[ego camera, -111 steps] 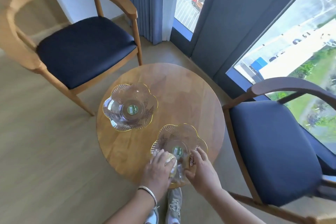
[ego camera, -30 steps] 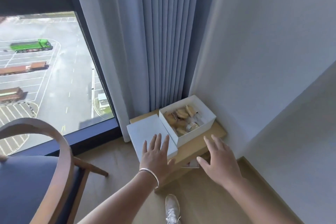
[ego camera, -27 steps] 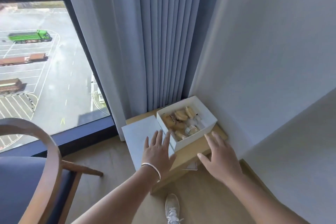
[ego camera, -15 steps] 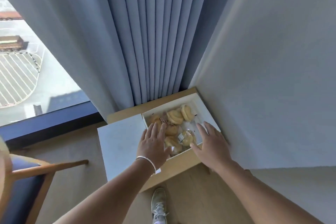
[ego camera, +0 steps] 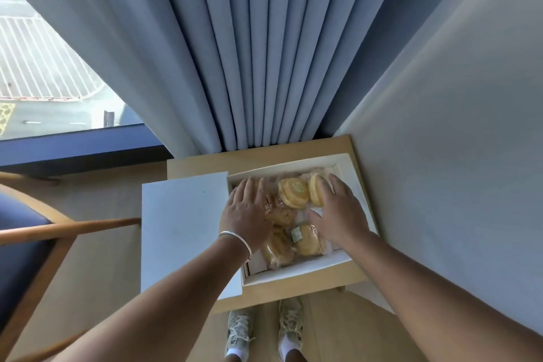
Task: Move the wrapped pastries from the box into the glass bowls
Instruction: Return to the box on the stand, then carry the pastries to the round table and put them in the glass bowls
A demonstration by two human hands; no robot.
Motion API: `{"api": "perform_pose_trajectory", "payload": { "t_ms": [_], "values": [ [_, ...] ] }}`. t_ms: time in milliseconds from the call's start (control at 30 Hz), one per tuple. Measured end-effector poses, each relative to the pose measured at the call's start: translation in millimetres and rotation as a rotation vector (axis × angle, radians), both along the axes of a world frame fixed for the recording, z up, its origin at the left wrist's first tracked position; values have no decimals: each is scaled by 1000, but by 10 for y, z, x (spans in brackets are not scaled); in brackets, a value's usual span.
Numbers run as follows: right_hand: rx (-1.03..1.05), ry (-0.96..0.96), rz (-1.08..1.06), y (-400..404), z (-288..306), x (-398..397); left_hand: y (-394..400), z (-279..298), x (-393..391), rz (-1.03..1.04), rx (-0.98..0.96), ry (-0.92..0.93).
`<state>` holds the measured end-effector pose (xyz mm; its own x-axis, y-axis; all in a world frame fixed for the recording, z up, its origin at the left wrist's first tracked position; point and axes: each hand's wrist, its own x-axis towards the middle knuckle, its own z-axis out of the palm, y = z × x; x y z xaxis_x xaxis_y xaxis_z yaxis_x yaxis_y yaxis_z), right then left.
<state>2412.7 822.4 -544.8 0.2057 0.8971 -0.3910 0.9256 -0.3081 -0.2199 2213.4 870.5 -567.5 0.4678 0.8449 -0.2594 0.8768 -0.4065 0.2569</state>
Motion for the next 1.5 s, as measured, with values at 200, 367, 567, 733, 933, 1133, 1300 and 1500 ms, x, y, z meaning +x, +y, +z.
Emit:
{"api": "perform_pose_trajectory", "payload": {
  "t_ms": [200,367,567,733,933,1133,1300,1500],
  "values": [
    [-16,-23,50,239,-342,126,69,-226,90,-18,38,145],
    [-30,-37,92,310,-519,179,88,-319,163,-10,52,206],
    [-27,44,56,354,-614,203,133,-364,267,81,42,213],
    [50,142,36,351,-594,232,177,-365,272,104,51,190],
    [90,176,46,308,-418,243,138,-268,230,84,52,166],
    [79,161,93,194,-126,195,-42,-16,235,63,62,114],
    [80,149,131,108,220,113,-191,315,217,102,114,78],
    [103,125,245,-21,676,-147,-499,916,-104,194,155,45]
  ]
}}
